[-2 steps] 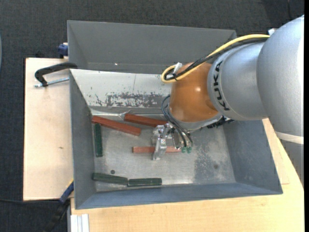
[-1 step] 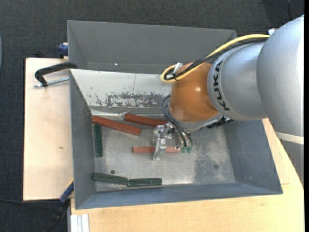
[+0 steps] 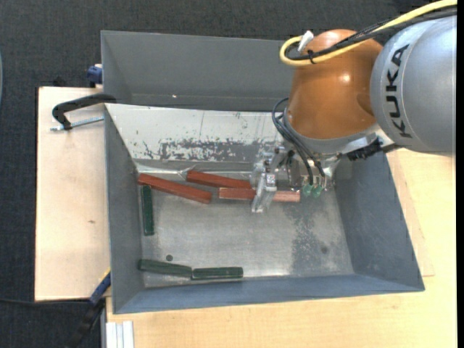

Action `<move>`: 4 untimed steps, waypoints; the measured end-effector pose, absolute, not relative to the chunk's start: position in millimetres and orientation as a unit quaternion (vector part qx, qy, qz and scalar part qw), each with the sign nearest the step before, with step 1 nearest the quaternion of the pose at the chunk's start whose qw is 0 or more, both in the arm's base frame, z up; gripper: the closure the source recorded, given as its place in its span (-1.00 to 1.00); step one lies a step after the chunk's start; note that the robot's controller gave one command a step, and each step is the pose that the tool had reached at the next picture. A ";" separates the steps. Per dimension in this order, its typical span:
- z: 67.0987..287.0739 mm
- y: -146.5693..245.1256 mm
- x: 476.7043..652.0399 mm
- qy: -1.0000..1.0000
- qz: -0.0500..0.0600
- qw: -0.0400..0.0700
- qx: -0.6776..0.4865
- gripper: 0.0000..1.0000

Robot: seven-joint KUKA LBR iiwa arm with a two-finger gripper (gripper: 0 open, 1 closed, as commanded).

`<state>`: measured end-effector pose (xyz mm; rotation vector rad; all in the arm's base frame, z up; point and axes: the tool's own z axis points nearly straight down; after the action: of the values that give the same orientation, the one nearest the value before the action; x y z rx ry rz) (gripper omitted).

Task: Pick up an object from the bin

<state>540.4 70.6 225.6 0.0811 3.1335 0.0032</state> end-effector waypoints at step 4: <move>130.7 53.6 520.5 0.992 0.001 0.002 -0.129 -1.00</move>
Offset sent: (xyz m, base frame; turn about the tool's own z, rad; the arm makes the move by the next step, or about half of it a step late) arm 0.0000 0.0000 0.0000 0.0000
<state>520.5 53.6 130.7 -0.4033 3.1115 0.0016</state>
